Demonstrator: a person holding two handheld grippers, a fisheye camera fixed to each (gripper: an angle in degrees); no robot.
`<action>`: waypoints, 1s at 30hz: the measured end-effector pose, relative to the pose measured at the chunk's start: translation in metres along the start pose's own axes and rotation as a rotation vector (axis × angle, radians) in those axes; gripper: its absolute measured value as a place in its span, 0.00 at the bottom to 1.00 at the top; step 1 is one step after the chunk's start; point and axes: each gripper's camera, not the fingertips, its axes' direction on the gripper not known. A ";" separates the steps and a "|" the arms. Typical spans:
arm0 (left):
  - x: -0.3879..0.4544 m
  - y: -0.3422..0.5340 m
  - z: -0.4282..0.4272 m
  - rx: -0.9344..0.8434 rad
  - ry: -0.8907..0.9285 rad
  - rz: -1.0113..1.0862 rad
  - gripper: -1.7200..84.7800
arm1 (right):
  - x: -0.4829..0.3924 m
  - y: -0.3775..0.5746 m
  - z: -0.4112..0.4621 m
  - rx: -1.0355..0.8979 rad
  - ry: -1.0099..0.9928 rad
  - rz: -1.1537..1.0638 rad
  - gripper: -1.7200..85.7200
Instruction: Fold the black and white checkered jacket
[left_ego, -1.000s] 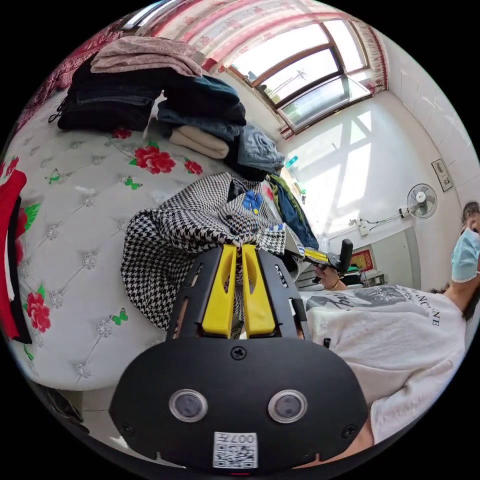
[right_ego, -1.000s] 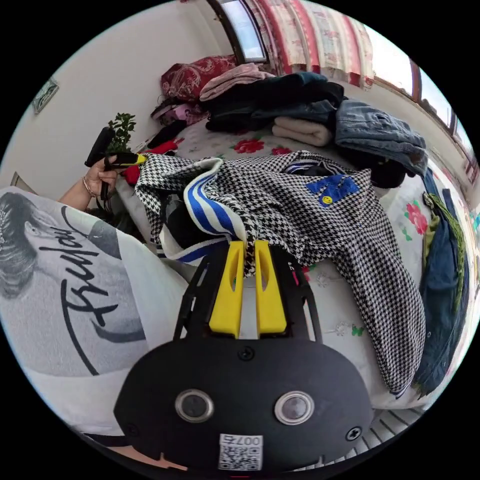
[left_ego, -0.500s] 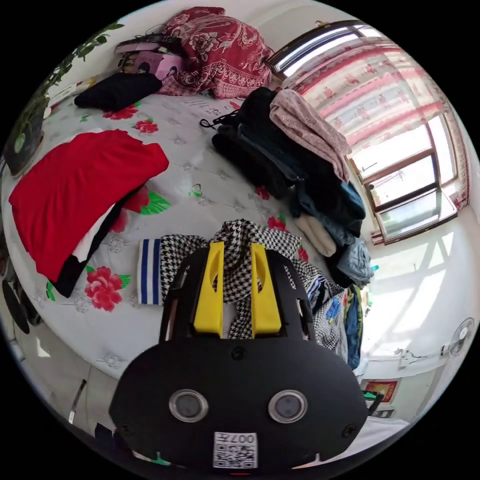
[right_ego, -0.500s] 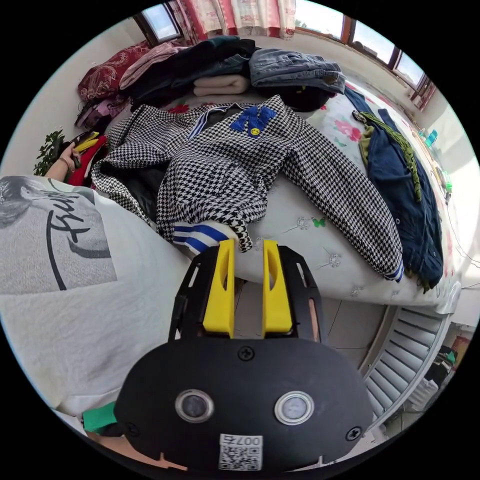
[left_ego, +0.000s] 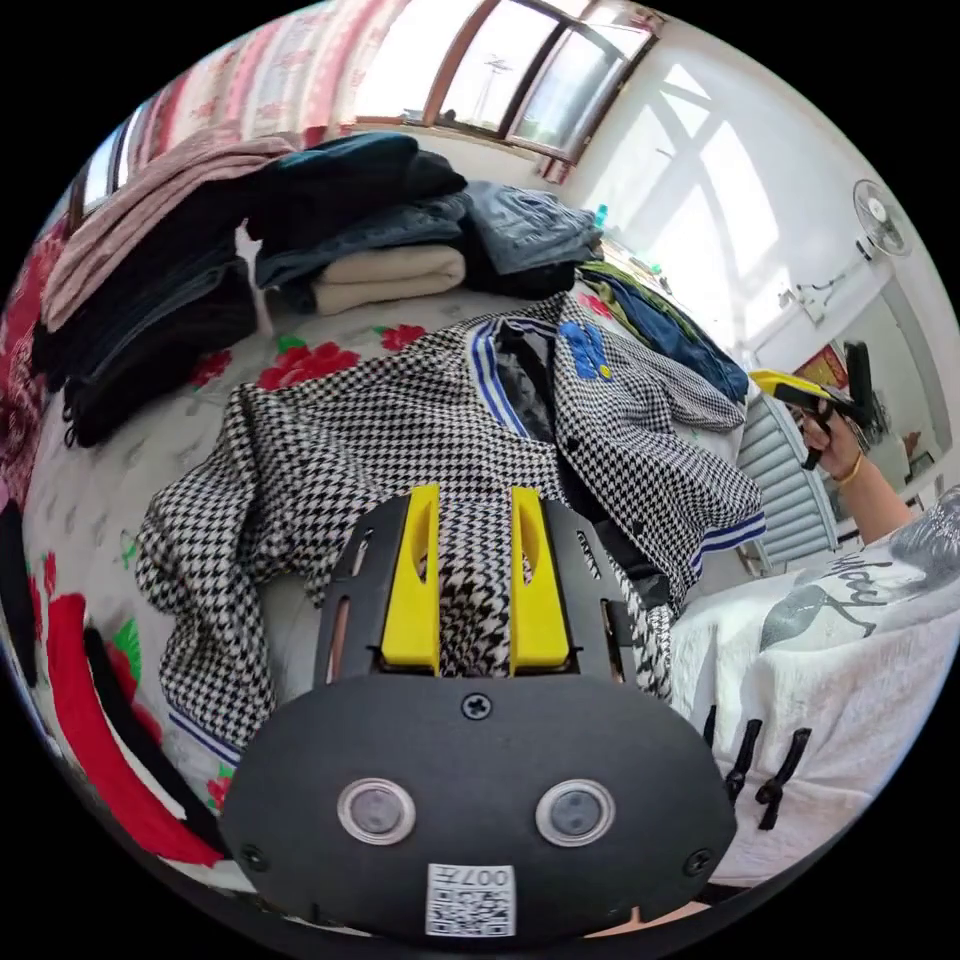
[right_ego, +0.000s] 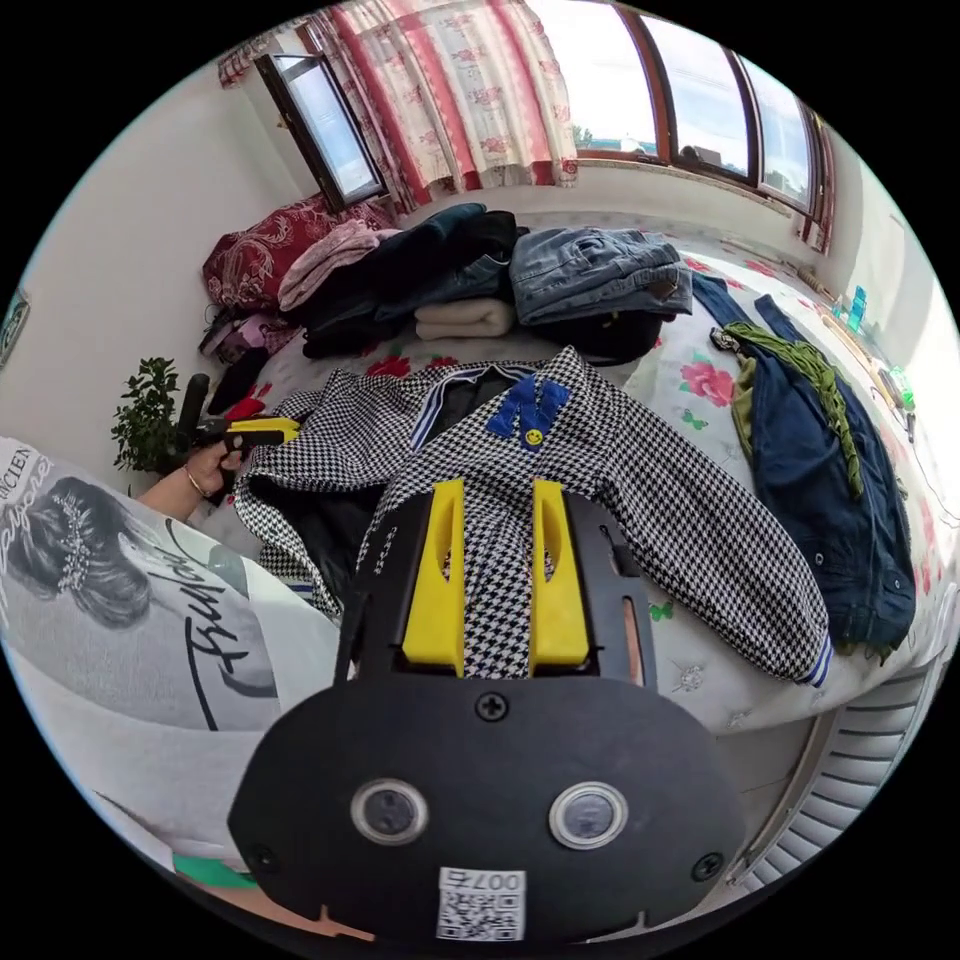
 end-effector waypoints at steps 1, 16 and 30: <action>0.008 -0.015 0.026 -0.059 0.032 0.050 0.15 | -0.004 -0.016 0.023 -0.011 -0.010 0.010 0.12; -0.041 -0.046 0.095 -0.195 0.223 -0.125 0.01 | -0.005 -0.065 0.174 -0.293 -0.034 -0.015 0.03; -0.135 -0.064 0.015 0.326 0.359 -0.425 0.01 | 0.066 -0.180 0.075 0.089 -0.027 -0.030 0.10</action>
